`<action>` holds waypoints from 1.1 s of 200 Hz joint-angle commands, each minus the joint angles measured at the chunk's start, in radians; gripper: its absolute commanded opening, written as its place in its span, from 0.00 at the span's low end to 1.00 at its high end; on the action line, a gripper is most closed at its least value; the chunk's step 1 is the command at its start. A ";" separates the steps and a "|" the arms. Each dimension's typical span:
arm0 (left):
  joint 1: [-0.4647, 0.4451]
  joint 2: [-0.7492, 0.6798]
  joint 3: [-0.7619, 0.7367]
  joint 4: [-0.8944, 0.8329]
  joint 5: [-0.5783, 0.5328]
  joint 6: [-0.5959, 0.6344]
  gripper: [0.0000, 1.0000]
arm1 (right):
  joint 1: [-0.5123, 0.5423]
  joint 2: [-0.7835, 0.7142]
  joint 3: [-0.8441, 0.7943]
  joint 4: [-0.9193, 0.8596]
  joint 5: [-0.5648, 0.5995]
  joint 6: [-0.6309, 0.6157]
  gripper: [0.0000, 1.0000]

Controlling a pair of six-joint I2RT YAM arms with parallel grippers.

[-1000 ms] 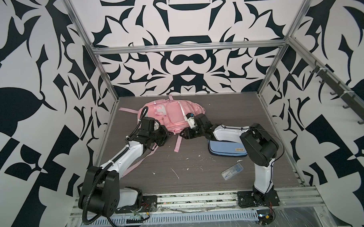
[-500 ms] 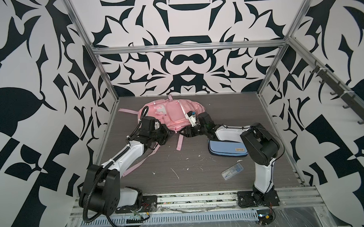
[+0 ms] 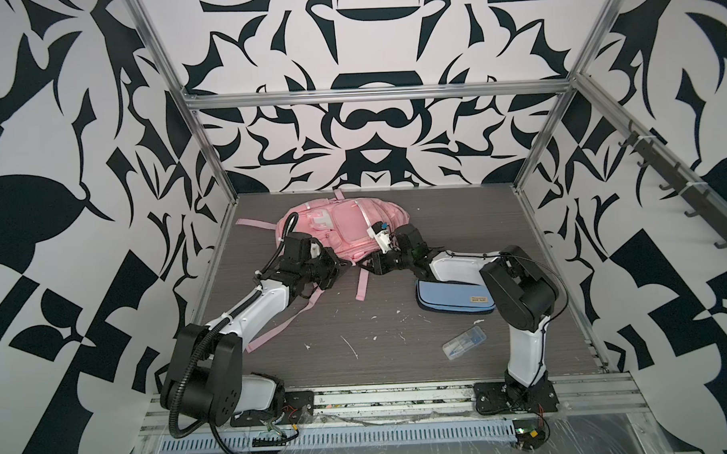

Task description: Pack the student bag

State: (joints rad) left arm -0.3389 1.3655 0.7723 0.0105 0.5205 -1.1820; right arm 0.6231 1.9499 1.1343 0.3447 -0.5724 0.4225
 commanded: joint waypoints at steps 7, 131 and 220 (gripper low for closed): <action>-0.010 -0.008 0.024 0.060 0.057 -0.008 0.00 | 0.001 -0.032 0.015 0.049 0.026 -0.037 0.15; 0.056 -0.283 -0.280 -0.136 -0.078 -0.114 1.00 | 0.014 -0.108 0.065 -0.234 0.074 -0.182 0.00; 0.126 -0.215 -0.360 0.174 -0.218 -0.115 0.90 | 0.053 -0.176 0.023 -0.345 0.081 -0.216 0.00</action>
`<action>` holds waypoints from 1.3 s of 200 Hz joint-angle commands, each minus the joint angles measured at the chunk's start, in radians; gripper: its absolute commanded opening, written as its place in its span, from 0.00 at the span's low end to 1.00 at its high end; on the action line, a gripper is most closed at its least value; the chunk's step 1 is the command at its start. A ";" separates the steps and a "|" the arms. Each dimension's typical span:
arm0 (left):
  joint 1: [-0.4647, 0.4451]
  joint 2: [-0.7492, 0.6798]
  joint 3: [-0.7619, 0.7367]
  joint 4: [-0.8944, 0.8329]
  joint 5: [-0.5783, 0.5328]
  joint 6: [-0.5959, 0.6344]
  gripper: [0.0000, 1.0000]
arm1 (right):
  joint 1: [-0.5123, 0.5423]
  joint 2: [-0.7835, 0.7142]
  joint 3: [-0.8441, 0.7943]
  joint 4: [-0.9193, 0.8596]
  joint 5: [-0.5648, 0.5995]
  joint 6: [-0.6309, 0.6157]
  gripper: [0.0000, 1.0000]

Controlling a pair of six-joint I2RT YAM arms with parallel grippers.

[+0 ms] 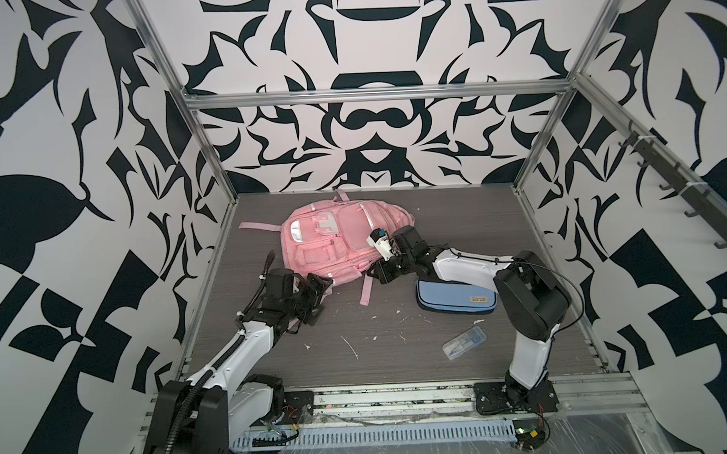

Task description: Pack the student bag

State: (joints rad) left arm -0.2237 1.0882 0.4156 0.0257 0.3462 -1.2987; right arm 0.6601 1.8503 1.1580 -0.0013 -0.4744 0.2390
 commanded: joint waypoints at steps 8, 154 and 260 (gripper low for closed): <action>0.010 0.090 0.008 0.169 -0.035 0.007 0.87 | 0.021 -0.081 -0.008 0.001 -0.017 -0.034 0.00; 0.310 0.039 0.003 0.119 -0.018 0.120 0.00 | -0.236 -0.235 -0.102 -0.310 0.097 -0.115 0.00; 0.415 0.195 0.159 0.052 0.083 0.278 0.00 | -0.243 -0.206 0.003 -0.410 0.144 -0.241 0.00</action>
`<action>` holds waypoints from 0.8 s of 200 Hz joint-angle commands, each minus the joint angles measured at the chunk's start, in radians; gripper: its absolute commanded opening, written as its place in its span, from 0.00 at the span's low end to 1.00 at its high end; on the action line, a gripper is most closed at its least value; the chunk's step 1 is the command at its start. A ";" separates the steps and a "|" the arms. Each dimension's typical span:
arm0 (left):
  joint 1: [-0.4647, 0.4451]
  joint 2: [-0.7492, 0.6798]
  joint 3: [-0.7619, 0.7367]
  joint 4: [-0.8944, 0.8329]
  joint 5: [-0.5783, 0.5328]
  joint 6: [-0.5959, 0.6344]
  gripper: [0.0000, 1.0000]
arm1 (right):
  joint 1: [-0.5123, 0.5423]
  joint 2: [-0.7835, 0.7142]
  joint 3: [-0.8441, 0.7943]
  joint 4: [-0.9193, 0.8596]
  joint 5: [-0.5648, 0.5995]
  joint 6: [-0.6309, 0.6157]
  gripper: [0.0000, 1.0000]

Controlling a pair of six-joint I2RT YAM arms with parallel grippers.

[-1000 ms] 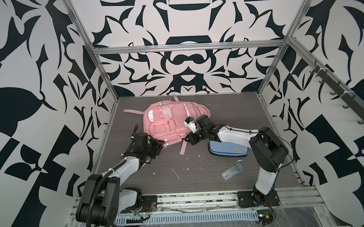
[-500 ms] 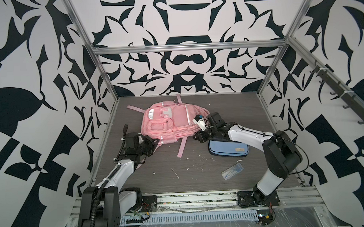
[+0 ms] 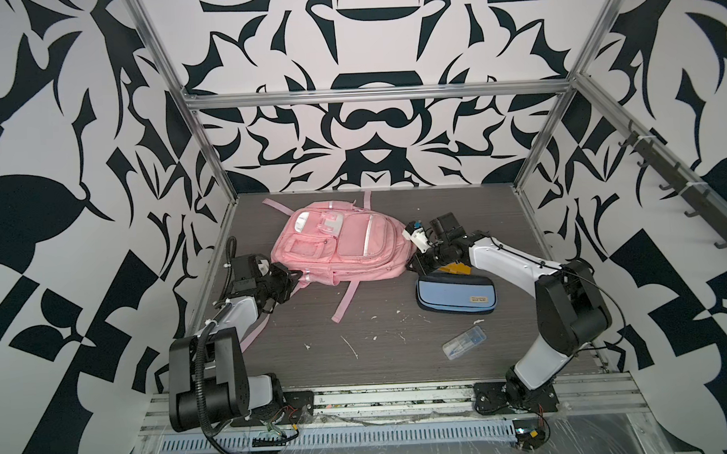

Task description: Pack the student bag

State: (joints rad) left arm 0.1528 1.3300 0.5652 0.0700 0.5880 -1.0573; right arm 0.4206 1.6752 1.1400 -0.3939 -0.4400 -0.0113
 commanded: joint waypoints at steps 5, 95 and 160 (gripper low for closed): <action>0.049 -0.048 -0.001 0.004 -0.167 0.039 0.00 | -0.003 -0.036 0.013 -0.003 0.123 0.022 0.00; 0.147 0.172 0.236 0.023 -0.099 0.152 0.00 | 0.037 -0.067 0.017 -0.049 0.186 -0.089 0.00; -0.080 0.149 0.442 -0.459 -0.149 0.348 0.99 | 0.242 0.058 0.156 0.050 0.098 0.042 0.00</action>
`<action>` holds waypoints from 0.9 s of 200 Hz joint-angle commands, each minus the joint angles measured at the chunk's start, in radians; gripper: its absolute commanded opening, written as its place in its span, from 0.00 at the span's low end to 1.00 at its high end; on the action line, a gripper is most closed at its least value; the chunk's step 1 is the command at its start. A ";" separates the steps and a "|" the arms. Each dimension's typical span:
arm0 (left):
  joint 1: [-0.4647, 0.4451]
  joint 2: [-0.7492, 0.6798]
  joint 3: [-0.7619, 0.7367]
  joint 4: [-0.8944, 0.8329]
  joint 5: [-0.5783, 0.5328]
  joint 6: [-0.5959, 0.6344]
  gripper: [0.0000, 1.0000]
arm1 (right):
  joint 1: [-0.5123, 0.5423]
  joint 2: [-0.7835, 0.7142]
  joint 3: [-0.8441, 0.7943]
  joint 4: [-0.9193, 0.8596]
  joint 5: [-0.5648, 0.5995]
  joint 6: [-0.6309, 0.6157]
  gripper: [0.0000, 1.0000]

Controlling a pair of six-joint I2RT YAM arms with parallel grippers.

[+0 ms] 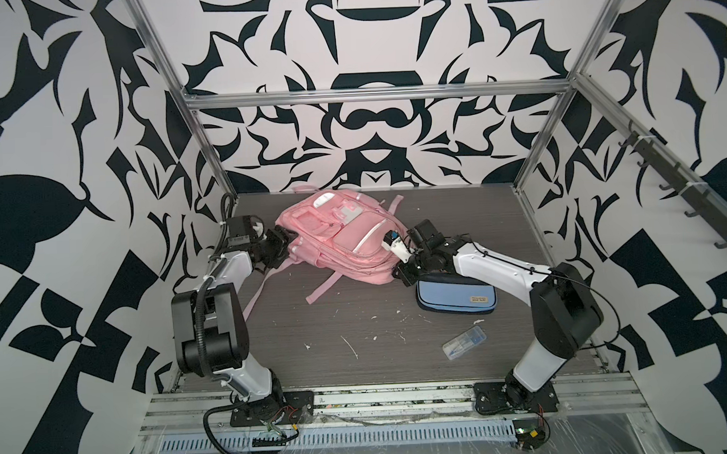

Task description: Pack the student bag

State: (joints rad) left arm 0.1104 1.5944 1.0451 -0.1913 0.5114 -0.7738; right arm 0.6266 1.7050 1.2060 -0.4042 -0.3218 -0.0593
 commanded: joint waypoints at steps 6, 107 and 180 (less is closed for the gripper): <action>-0.038 -0.153 -0.070 -0.218 -0.068 0.061 0.99 | 0.038 0.041 0.102 0.077 -0.028 0.120 0.00; -0.418 -0.183 -0.391 0.364 -0.032 -0.431 0.96 | 0.111 0.132 0.169 0.112 -0.110 0.186 0.00; -0.471 0.064 -0.355 0.664 -0.013 -0.550 0.25 | 0.153 0.073 0.074 0.157 -0.031 0.285 0.00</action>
State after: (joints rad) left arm -0.3481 1.6382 0.6823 0.3161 0.5064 -1.2610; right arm 0.7685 1.8595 1.3052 -0.3046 -0.3634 0.1711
